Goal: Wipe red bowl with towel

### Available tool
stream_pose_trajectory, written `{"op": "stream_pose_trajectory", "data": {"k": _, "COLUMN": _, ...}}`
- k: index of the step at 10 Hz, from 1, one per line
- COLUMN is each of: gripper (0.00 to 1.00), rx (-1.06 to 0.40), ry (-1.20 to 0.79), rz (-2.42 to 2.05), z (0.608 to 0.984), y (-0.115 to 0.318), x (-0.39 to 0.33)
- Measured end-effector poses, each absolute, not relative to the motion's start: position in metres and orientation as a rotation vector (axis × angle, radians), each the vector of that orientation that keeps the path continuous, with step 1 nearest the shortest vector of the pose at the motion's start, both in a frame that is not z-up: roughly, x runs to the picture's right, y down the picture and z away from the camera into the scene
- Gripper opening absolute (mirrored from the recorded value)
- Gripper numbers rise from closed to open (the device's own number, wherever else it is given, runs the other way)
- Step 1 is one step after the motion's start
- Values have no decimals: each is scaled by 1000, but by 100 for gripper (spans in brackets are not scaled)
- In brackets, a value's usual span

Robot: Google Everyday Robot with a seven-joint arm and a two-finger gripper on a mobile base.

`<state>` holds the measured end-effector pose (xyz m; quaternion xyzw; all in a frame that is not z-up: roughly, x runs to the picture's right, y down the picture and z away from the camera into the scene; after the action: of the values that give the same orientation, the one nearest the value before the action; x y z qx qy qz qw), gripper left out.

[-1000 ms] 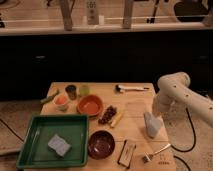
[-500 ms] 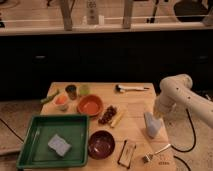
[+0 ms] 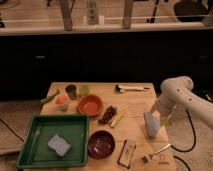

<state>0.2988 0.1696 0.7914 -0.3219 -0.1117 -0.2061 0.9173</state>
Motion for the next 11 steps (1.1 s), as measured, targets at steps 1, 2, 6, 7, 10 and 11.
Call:
{"op": "stream_pose_trajectory", "data": {"k": 1, "gripper": 80, "rx": -662, "ry": -233, "rz": -425, "z": 794, "y": 173, "x": 298}}
{"op": "stream_pose_trajectory", "data": {"k": 2, "gripper": 80, "rx": -662, "ry": -234, "rz": -427, "z": 797, "y": 178, "x": 296}}
{"op": "stream_pose_trajectory", "data": {"k": 6, "gripper": 80, "rx": -659, "ry": -246, "rz": -424, "z": 817, "y": 197, "x": 288}}
{"op": "stream_pose_trajectory", "data": {"k": 7, "gripper": 80, "rx": -659, "ry": -247, "rz": -413, "z": 823, "y": 203, "x": 288}}
{"op": "stream_pose_trajectory", "data": {"k": 10, "gripper": 70, "rx": -673, "ry": -246, "rz": -373, "z": 842, "y": 216, "x": 296}}
{"op": "stream_pose_trajectory", "data": {"k": 11, "gripper": 62, "rx": -677, "ry": -245, "rz": -368, "z": 845, "y": 217, "x": 297}}
